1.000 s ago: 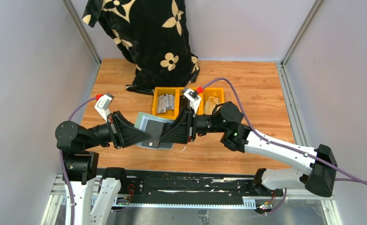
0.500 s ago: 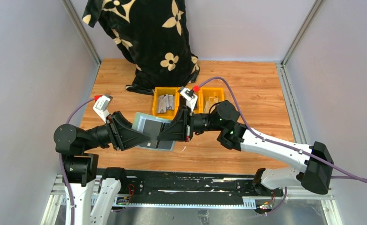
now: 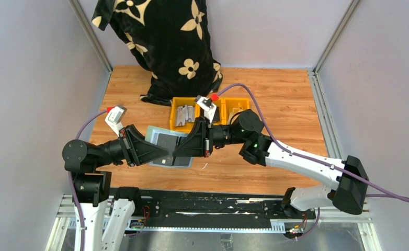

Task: Take the credit cards out of the card holder
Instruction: Remove the credit card from the card holder.

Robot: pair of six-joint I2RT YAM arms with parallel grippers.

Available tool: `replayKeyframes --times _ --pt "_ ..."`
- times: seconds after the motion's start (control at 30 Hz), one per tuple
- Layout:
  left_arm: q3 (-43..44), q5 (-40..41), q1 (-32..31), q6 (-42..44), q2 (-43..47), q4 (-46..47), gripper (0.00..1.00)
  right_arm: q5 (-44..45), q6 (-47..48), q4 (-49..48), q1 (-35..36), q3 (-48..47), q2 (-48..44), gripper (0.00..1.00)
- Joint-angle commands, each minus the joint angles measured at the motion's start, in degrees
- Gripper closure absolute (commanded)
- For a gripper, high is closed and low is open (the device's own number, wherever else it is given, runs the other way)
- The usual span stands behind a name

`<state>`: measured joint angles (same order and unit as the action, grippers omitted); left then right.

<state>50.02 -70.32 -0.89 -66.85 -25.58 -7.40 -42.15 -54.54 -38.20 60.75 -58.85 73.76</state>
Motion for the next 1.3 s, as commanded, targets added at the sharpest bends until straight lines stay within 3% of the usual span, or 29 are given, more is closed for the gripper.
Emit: replayKeyframes --times 0.0,0.43,0.6,0.67,1.27 --pt "1.02 -1.4 -0.06 -1.62 -0.3 2.12 0.88 0.61 2.25 0.95 0.69 2.63 -2.65 1.0" --pt "1.9 -1.07 -0.08 -0.18 -0.16 0.87 0.87 1.38 2.8 1.54 0.16 5.02 -6.81 1.0" --pt "2.12 -0.87 -0.08 2.65 -0.25 -2.2 0.86 0.49 2.03 -0.49 0.57 3.39 -6.71 0.72" --pt "2.17 -0.63 -0.06 2.91 -0.21 -2.27 0.86 0.74 2.36 0.72 0.68 2.26 -6.17 0.67" --pt "2.83 -1.33 -0.06 4.04 0.09 -2.93 0.81 1.71 2.19 4.27 0.77 -1.8 -0.96 0.58"
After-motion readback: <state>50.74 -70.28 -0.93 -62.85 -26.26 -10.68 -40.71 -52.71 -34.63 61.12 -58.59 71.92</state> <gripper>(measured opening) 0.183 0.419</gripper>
